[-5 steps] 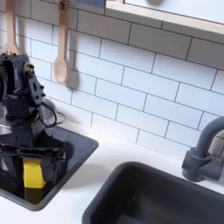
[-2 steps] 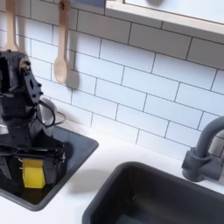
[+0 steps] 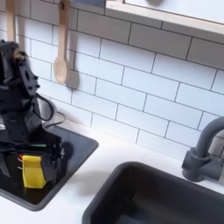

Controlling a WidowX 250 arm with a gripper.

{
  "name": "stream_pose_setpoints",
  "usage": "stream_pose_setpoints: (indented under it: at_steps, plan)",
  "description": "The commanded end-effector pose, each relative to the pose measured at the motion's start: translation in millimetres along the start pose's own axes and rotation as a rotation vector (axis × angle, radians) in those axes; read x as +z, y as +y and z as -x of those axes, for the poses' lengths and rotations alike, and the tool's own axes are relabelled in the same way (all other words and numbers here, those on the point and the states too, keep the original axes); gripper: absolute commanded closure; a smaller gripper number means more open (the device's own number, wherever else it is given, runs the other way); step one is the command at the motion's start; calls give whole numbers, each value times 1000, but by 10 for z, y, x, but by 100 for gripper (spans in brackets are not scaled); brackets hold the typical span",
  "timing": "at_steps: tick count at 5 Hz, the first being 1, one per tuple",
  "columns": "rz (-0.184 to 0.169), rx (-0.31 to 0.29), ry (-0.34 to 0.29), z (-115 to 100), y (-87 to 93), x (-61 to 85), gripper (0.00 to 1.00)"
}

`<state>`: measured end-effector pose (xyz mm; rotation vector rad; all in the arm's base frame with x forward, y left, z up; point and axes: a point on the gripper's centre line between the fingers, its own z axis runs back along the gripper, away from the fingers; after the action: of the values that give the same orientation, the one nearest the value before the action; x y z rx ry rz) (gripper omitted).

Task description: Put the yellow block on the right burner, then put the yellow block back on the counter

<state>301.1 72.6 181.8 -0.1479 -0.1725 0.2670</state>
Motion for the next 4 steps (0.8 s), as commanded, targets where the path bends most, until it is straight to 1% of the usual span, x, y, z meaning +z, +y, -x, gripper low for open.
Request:
stream_pose_setpoints:
  at_steps: [1,2,3,4]
  plan:
    - [21,-5,-33,102,35,261,0]
    - [52,-3,-97,167,64,444,0]
    - [73,-26,-159,226,42,628,0]
    - [77,-14,-148,260,85,612,0]
